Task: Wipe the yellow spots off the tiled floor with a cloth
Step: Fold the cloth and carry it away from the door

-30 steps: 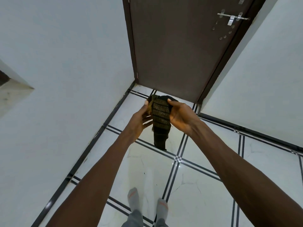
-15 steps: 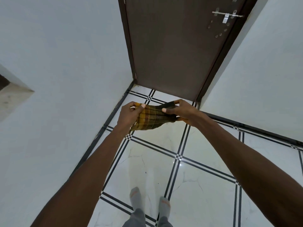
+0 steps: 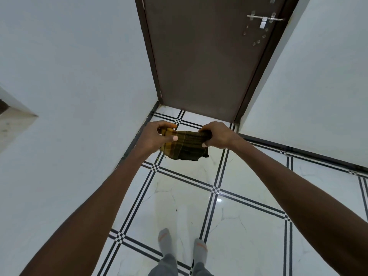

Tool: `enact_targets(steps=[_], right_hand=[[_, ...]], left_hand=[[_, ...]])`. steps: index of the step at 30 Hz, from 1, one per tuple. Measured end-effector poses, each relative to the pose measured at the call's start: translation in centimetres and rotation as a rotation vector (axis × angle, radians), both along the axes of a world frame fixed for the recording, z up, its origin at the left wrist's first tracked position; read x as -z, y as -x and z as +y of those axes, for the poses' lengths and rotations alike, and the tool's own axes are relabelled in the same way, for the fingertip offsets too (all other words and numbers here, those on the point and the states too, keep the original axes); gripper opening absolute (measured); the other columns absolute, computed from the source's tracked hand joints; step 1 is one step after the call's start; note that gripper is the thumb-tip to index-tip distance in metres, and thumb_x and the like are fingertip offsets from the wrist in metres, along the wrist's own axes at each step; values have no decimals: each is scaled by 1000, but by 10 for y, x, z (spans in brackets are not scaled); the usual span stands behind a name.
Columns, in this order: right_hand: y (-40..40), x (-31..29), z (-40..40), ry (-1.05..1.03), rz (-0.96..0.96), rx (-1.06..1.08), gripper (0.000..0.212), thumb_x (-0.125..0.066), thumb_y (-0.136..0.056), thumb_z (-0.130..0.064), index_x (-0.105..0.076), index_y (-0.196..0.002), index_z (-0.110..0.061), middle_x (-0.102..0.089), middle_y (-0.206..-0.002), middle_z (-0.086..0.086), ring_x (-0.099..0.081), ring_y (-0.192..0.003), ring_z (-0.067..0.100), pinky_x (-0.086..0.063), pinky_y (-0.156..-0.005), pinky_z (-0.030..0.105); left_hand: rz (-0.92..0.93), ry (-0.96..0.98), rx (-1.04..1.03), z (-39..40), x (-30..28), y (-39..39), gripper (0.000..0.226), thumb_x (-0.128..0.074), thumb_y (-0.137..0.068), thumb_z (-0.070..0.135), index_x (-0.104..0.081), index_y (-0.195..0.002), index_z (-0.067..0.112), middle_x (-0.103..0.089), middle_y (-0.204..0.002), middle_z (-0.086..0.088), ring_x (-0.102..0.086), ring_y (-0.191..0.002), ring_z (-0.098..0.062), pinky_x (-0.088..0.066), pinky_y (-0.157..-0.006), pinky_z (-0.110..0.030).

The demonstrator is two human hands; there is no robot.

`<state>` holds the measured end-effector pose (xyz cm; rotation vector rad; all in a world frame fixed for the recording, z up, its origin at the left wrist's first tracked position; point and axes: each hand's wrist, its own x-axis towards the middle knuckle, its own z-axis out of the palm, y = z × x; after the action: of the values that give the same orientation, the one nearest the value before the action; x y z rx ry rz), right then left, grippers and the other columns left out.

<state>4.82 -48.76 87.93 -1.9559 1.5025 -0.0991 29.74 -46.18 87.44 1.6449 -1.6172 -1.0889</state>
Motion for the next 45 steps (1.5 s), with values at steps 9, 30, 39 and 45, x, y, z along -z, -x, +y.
enact_targets(steps=[9,30,39,45], right_hand=[[2,14,-8,83,-86,31,31,-48,-105,-4,-72,-124,-3,-68,-111,13,-58,-101,23,-41,-81,28],[3,-3,3,-385,-870,471,24,-36,-112,-34,-58,-118,-27,-64,-117,1,-60,-118,22,-45,-105,47],[24,9,3,-644,-892,620,38,-72,-96,-21,-56,-128,-11,-67,-119,16,-67,-109,28,-58,-84,35],[29,4,5,-289,-541,125,64,-88,-79,-9,-59,-135,-20,-65,-128,7,-62,-120,23,-57,-96,34]], left_hand=[[-221,211,-137,6,-3,17,37,-88,-81,30,-78,-115,17,-71,-103,3,-65,-96,-13,-55,-89,-26],[304,-224,-125,3,-4,26,51,-46,-102,60,-62,-128,19,-72,-119,-5,-69,-110,-19,-56,-96,-40],[491,-384,-132,11,24,9,92,-82,-87,18,-29,-159,39,-47,-142,-10,-55,-130,-34,-50,-104,-46],[324,-173,-102,2,6,11,57,-81,-88,26,-58,-141,29,-61,-125,-4,-62,-122,-27,-61,-90,-35]])
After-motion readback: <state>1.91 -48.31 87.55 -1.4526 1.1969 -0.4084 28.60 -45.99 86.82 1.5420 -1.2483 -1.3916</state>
